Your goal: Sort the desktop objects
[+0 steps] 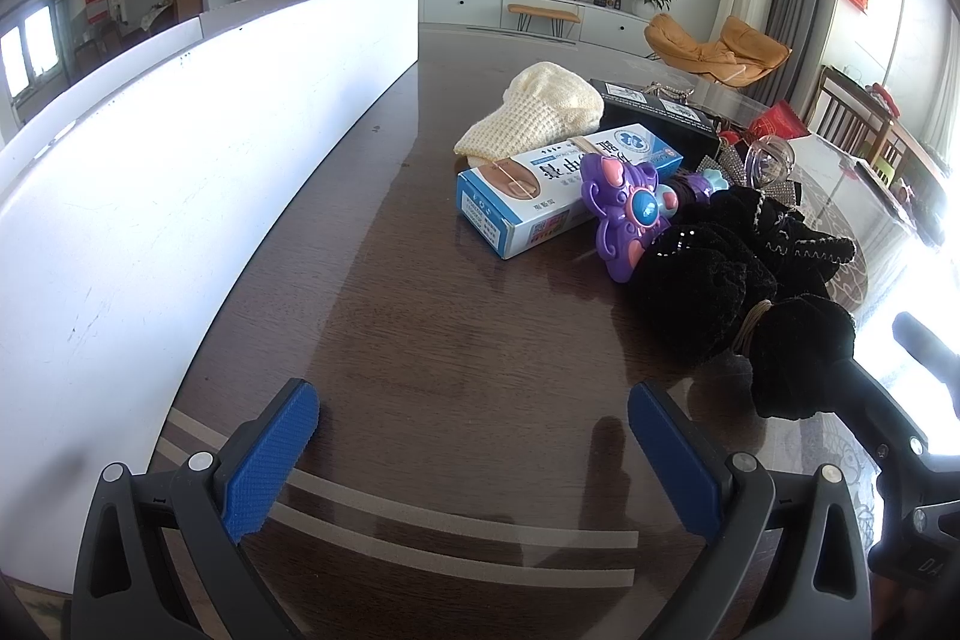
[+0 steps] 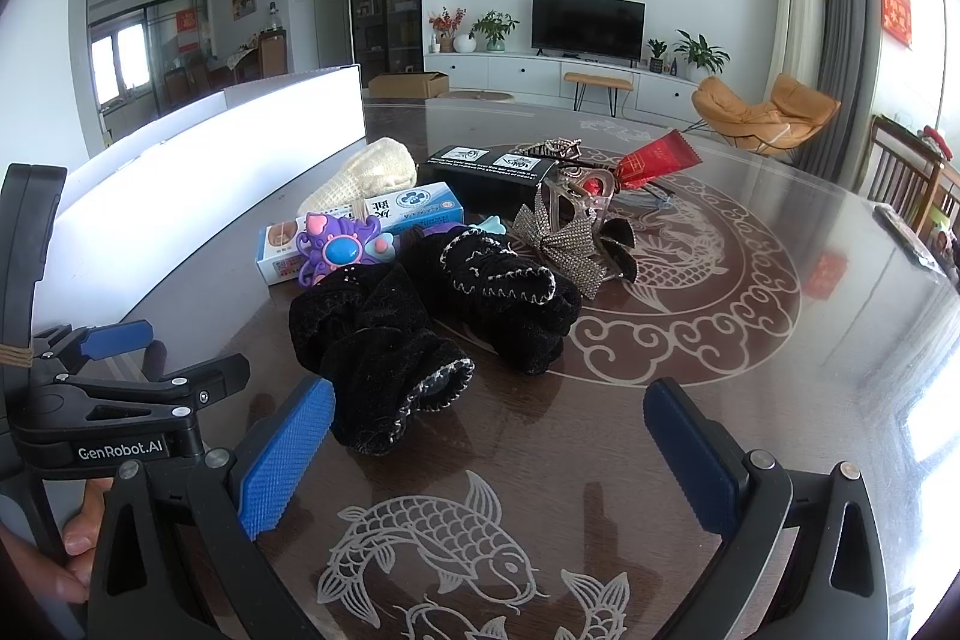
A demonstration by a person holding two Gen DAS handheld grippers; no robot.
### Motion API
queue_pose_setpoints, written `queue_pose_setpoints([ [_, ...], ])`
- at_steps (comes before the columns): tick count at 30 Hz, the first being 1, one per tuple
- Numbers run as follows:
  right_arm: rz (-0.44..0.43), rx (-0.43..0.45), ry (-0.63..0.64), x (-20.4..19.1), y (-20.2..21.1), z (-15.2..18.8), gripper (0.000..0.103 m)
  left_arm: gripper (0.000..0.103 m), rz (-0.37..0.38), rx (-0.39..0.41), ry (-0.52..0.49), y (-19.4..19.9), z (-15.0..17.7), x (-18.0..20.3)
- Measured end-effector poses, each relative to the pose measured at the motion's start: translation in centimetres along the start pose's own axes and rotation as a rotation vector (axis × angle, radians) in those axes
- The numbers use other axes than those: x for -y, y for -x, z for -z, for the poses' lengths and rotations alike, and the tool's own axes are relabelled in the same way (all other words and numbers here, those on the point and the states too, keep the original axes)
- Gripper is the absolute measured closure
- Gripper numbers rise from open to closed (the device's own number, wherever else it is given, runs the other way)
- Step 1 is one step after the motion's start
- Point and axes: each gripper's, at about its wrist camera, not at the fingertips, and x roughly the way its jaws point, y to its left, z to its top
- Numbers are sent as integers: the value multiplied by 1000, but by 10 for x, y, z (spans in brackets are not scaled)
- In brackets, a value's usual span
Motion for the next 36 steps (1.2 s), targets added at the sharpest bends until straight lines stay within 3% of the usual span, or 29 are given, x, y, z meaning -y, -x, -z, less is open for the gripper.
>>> queue_pose_setpoints([
  [24, -14, -10, -23, 4, -2, 0, 0, 0, -1, -7, 12, 6, 3, -8],
  [30, -34, -100, -5, 1, -15, -4, 0, 0, -13, -13, 23, 7, 5, -13],
  [33, -111, -161, 4, -6, -25, -11, 0, 0, -15, -10, 24, 9, 5, -14],
  [36, -122, -212, 35, -16, -41, -24, 0, 0, -22, -14, 25, 10, 7, -15],
])
